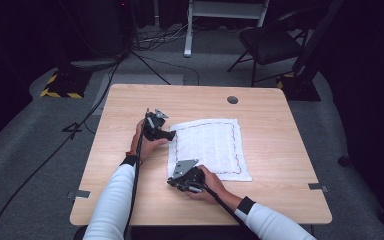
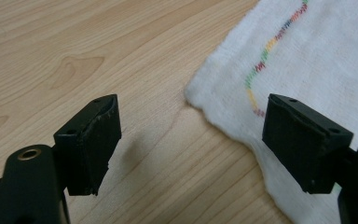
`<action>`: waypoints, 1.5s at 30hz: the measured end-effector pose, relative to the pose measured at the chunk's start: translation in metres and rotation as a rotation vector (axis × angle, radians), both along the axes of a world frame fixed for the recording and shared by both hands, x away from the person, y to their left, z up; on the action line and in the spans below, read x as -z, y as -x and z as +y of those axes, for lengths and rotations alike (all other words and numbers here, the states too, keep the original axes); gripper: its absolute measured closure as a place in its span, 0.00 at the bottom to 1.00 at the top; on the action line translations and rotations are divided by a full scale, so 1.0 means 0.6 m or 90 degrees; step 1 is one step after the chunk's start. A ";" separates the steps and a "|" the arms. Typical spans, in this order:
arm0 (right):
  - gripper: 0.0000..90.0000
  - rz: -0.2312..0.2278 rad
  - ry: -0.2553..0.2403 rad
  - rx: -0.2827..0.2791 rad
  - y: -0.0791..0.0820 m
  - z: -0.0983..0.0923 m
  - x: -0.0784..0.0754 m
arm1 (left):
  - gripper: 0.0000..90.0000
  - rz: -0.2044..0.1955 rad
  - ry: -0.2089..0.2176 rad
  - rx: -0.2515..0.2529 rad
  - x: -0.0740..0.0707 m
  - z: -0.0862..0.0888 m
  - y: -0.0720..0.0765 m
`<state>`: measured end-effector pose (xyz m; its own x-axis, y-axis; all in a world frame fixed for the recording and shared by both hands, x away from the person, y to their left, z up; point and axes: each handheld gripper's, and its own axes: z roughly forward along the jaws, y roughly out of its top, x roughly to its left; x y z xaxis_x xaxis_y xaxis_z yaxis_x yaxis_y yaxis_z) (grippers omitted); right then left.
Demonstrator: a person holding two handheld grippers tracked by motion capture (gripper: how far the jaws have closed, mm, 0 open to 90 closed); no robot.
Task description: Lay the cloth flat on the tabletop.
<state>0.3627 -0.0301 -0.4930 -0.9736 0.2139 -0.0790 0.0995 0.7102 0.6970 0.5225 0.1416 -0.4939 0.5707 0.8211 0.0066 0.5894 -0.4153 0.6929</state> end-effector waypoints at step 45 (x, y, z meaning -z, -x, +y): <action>0.98 -0.022 -0.059 0.003 0.008 -0.025 -0.025 | 0.94 -0.005 0.072 0.051 -0.017 0.043 0.010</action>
<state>0.3581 -0.0452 -0.4779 -0.9697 0.2261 -0.0924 0.0771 0.6424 0.7625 0.5167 0.1676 -0.4837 0.6351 0.7684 -0.0787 0.5516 -0.3799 0.7425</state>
